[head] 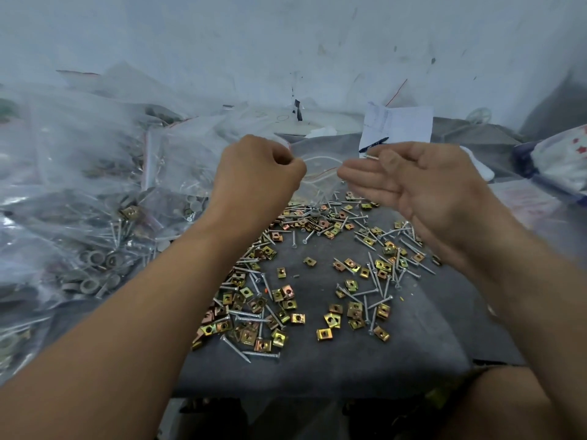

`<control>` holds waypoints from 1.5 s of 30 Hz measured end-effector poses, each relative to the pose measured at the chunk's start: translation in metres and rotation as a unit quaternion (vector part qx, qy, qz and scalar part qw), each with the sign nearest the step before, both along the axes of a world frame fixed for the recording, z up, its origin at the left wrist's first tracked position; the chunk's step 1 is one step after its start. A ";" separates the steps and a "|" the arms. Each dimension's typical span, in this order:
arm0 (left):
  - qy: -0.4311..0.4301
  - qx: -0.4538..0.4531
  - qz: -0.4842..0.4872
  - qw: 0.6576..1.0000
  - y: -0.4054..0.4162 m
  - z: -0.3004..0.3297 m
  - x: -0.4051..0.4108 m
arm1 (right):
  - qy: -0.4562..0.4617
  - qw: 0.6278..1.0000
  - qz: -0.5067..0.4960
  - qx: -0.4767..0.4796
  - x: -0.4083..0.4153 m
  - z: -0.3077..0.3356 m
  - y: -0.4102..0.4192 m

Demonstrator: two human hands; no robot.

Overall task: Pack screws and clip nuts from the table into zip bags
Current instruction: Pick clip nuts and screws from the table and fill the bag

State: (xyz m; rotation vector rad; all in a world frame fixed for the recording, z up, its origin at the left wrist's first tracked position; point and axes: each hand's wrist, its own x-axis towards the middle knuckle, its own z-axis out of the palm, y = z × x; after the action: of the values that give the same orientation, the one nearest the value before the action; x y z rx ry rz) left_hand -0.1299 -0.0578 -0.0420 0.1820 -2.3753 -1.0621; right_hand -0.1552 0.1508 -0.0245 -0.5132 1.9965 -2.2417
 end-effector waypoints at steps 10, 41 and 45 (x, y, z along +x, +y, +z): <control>0.034 -0.010 -0.036 0.999 0.010 0.002 0.003 | 0.198 0.975 -0.053 0.088 -0.005 -0.002 -0.006; 0.105 0.094 0.025 0.990 -0.011 0.010 0.001 | 0.257 0.841 0.024 0.475 -0.038 -0.042 -0.018; 0.121 0.049 0.051 0.990 -0.018 0.009 -0.001 | 0.287 0.779 0.093 0.550 -0.042 -0.045 -0.038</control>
State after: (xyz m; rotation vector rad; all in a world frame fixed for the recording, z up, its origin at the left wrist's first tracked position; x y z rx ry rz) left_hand -0.1310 -0.0759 -0.0330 0.1972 -2.0780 -1.0881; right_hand -0.1969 0.1123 -0.0693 -1.1765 2.8469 -0.4975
